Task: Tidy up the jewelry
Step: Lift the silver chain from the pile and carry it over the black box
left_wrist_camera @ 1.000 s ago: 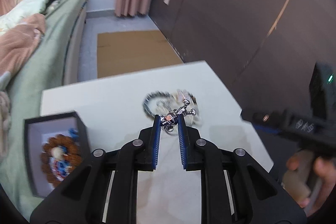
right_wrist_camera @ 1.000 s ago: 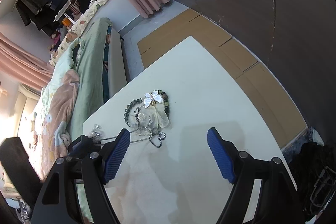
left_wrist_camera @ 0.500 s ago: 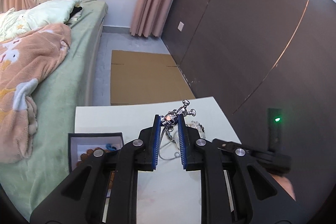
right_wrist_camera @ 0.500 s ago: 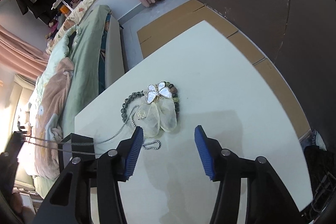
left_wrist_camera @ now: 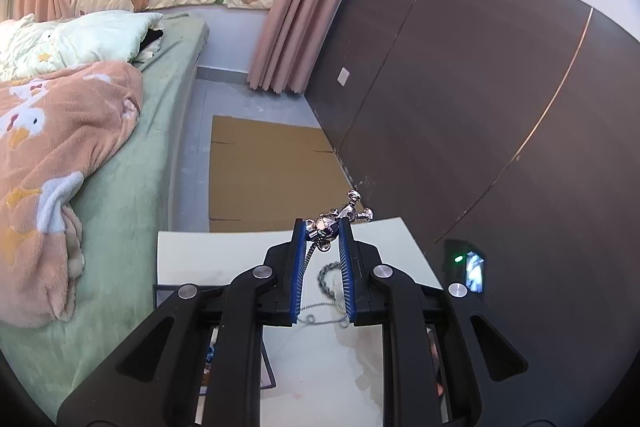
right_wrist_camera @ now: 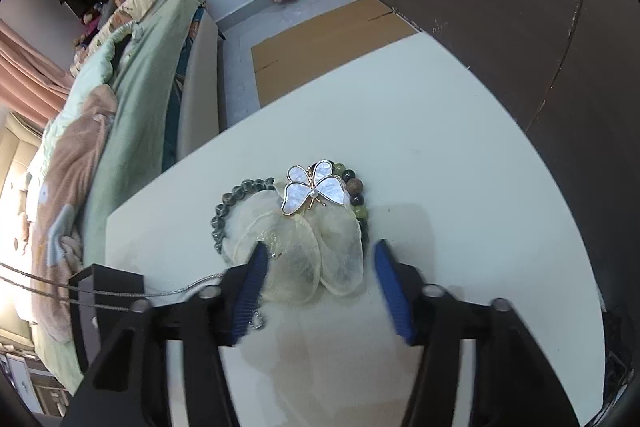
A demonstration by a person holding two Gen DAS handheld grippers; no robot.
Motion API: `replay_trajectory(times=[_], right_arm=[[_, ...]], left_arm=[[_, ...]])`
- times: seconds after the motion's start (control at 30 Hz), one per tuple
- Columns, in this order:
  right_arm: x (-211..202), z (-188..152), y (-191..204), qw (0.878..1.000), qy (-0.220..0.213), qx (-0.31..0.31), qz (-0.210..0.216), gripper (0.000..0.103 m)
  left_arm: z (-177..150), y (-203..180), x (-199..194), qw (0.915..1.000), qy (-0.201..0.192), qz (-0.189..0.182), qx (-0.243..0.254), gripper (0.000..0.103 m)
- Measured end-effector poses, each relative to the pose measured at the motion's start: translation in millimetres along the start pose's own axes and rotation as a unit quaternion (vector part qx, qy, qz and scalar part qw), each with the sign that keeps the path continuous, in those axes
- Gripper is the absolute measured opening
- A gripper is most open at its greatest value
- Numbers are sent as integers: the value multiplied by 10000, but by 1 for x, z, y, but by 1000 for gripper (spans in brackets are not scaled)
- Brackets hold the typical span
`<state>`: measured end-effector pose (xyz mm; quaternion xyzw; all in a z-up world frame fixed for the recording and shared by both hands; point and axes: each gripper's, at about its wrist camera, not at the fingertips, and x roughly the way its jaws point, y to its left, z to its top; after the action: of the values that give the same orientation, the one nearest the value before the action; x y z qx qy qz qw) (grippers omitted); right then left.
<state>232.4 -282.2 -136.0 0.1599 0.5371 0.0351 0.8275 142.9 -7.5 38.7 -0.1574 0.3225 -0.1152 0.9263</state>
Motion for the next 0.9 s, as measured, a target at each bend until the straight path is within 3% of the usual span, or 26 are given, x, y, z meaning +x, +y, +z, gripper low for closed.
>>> replay_trajectory(times=[0.03,0.07,0.1,0.17,0.37,0.57,0.9], right_arm=[[2,0,1,10000,23,-3,-48,31],[1,1,3,9999,-18,-43,-148,13],[1,2,3,9999,29,-51,-153,6],[-2,3,2,10000,34,36,65,1],[-31,4,10,9987,-230,-42,460,1],[-67,1,18,9917,-505,-170,1169,1],[-96,-2,20,9791,-773,-156,1874,1]], left_arm=[[1,0,-1,10000,-20,-2,-5,17],[3,0,-2,10000,-44,-6,-13,17],[5,1,-4,10000,-72,-19,-27,17],[8,-1,-6,9999,-119,-25,-22,17],[18,-9,-20,9995,-292,-27,68,17],[34,-23,-38,9985,-464,124,243,17],[77,-59,-105,9902,-1039,573,732,16]])
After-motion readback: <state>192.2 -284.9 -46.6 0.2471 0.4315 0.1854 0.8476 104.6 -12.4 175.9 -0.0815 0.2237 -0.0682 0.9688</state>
